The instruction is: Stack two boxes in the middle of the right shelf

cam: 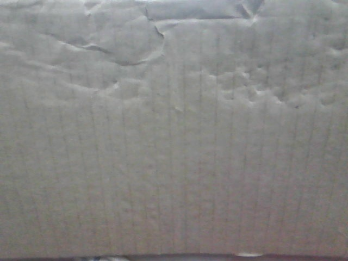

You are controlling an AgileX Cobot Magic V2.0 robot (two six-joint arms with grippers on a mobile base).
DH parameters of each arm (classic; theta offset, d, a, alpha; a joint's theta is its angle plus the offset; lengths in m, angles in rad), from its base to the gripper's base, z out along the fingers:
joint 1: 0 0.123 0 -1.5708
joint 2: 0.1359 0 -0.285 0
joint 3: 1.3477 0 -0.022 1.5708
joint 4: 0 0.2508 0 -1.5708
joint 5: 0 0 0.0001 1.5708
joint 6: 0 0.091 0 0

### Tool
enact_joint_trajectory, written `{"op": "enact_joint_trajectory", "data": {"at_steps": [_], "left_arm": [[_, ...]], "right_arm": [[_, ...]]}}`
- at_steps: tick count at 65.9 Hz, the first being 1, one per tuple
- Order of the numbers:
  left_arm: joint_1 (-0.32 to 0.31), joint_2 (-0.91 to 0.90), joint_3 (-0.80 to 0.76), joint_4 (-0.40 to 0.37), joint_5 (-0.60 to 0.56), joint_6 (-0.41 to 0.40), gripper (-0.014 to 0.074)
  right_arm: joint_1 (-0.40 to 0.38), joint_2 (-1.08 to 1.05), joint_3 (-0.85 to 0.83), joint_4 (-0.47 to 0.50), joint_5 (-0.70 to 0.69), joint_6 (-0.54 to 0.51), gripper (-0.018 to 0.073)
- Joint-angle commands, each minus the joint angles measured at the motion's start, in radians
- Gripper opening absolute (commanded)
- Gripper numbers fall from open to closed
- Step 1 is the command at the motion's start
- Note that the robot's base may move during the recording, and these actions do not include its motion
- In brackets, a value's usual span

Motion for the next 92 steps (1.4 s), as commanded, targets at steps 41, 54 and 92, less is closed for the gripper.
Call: {"op": "enact_joint_trajectory", "data": {"at_steps": [41,54,92], "left_arm": [[0.013,0.592,-0.553,-0.069,0.444,-0.048,-0.0111],[0.013,0.747,-0.657,-0.103,0.503,0.008,-0.0096],[0.232,1.047,-0.874,-0.119,0.713,0.243,-0.0096]], "right_arm": [[0.001,-0.003,0.001,-0.006,-0.023,-0.003,-0.0163],[0.001,-0.003,0.001,-0.006,-0.023,-0.003,-0.0163],[0.001,-0.003,0.001,-0.006,-0.023,-0.003,-0.0163]]}}
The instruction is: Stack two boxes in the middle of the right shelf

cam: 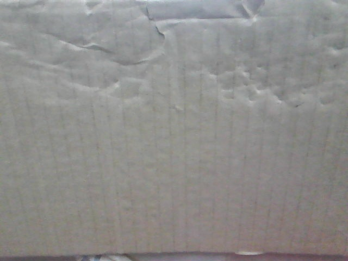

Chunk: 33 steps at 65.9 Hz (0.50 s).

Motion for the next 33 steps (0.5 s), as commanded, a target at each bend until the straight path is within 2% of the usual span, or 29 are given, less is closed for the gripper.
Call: {"op": "enact_joint_trajectory", "data": {"at_steps": [1,9,13,17,22,28,33], "left_arm": [[0.056,0.014,-0.021,-0.027,0.025,0.067,-0.0096],[0.119,0.027,-0.021,-0.044,0.023,0.075,-0.0099],[0.125,0.034,-0.021,-0.049,0.009,0.075,-0.0097],[0.125,0.038,-0.021,-0.046,-0.015,0.075,-0.0059],[0.125,0.047,-0.021,-0.043,-0.032,0.075,0.0049],[0.125,0.067,-0.021,-0.039,-0.037,0.075,0.0223],[0.125,0.097,-0.021,-0.039,-0.035,0.075,0.0325]], "right_arm": [[0.001,-0.003,0.001,-0.006,-0.023,-0.003,-0.0163],[0.001,-0.003,0.001,-0.006,-0.023,-0.003,-0.0163],[0.001,-0.003,0.001,-0.006,-0.023,-0.003,-0.0163],[0.001,-0.003,0.001,-0.006,-0.023,-0.003,-0.0163],[0.001,-0.003,0.001,-0.006,-0.023,-0.003,-0.0163],[0.001,-0.003,0.001,-0.006,-0.023,-0.003,-0.0163],[0.001,-0.003,0.001,-0.006,-0.023,-0.003,-0.0163]]}}
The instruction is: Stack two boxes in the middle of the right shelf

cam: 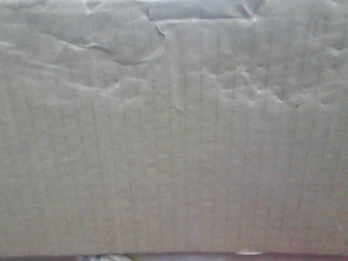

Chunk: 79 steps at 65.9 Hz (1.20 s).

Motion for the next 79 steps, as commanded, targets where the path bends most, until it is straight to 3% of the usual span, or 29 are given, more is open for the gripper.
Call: {"op": "enact_joint_trajectory", "data": {"at_steps": [1,6,15,27,40,51,58,67,79], "left_arm": [[0.002,0.032,-0.009,-0.011,-0.018,0.003,0.034],[0.002,0.075,-0.009,-0.011,-0.02,0.005,0.0373],[0.002,0.153,-0.009,-0.011,-0.005,0.054,0.037],[0.0,0.221,-0.009,-0.014,0.005,0.054,0.0358],[0.0,0.23,-0.009,-0.008,-0.003,0.054,0.0166],[0.0,0.23,-0.009,-0.006,-0.015,0.054,-0.0116],[0.0,0.23,-0.026,0.002,-0.015,0.054,-0.0111],[0.002,0.23,-0.109,0.076,0.021,0.025,-0.0111],[0.061,0.221,-0.298,0.094,0.067,-0.027,-0.0111]], "right_arm": [[0.001,-0.003,0.001,-0.006,-0.023,-0.003,-0.0163],[0.001,-0.003,0.001,-0.006,-0.023,-0.003,-0.0163],[0.001,-0.003,0.001,-0.006,-0.023,-0.003,-0.0163],[0.001,-0.003,0.001,-0.006,-0.023,-0.003,-0.0163],[0.001,-0.003,0.001,-0.006,-0.023,-0.003,-0.0163],[0.001,-0.003,0.001,-0.006,-0.023,-0.003,-0.0163],[0.001,-0.003,0.001,-0.006,-0.023,-0.003,-0.0163],[0.001,-0.003,0.001,-0.006,-0.023,-0.003,-0.0163],[0.001,-0.003,0.001,-0.006,-0.023,-0.003,-0.0163]]}}
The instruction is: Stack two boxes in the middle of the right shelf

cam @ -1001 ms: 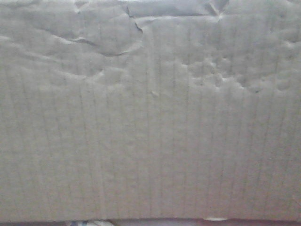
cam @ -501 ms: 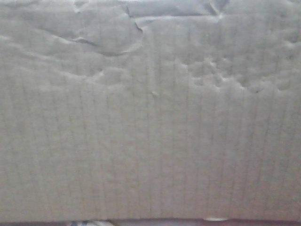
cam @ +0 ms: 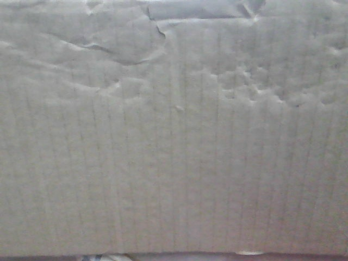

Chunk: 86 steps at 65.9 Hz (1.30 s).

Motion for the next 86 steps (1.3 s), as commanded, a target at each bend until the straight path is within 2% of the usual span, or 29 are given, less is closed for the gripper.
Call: {"op": "enact_joint_trajectory", "data": {"at_steps": [1,7,15,20,23,27,34,49,62,74,80,86], "left_arm": [[0.031,-0.014,-0.106,0.0,0.012,-0.047,-0.0111],[0.061,-0.015,-0.21,0.0,0.02,-0.101,-0.0111],[0.065,-0.015,-0.359,-0.024,0.047,-0.202,-0.0111],[0.045,-0.015,-0.447,-0.074,0.09,-0.244,-0.0111],[0.018,-0.015,-0.497,-0.076,0.12,-0.255,-0.0111],[-0.043,-0.015,-0.565,-0.051,0.155,-0.278,-0.0111],[-0.17,-0.015,-0.647,0.023,0.163,-0.371,-0.0111],[-0.514,-0.015,-0.718,0.29,0.163,-0.591,-0.0111],[-0.756,0.018,-0.716,0.319,0.163,-0.737,-0.0111],[-0.941,0.062,-0.646,0.476,0.163,-0.881,-0.0111],[-1.008,0.069,-0.575,0.512,0.163,-0.965,-0.0111],[-1.039,0.073,-0.498,0.514,0.163,-1.006,-0.0111]], "right_arm": [[0.001,-0.003,0.001,-0.006,-0.023,-0.003,-0.0163],[0.001,-0.003,0.001,-0.006,-0.023,-0.003,-0.0163],[0.001,-0.003,0.001,-0.006,-0.023,-0.003,-0.0163],[0.001,-0.003,0.001,-0.006,-0.023,-0.003,-0.0163],[0.001,-0.003,0.001,-0.006,-0.023,-0.003,-0.0163],[0.001,-0.003,0.001,-0.006,-0.023,-0.003,-0.0163],[0.001,-0.003,0.001,-0.006,-0.023,-0.003,-0.0163],[0.001,-0.003,0.001,-0.006,-0.023,-0.003,-0.0163],[0.001,-0.003,0.001,-0.006,-0.023,-0.003,-0.0163],[0.001,-0.003,0.001,-0.006,-0.023,-0.003,-0.0163],[0.001,-0.003,0.001,-0.006,-0.023,-0.003,-0.0163],[0.001,-0.003,0.001,-0.006,-0.023,-0.003,-0.0163]]}}
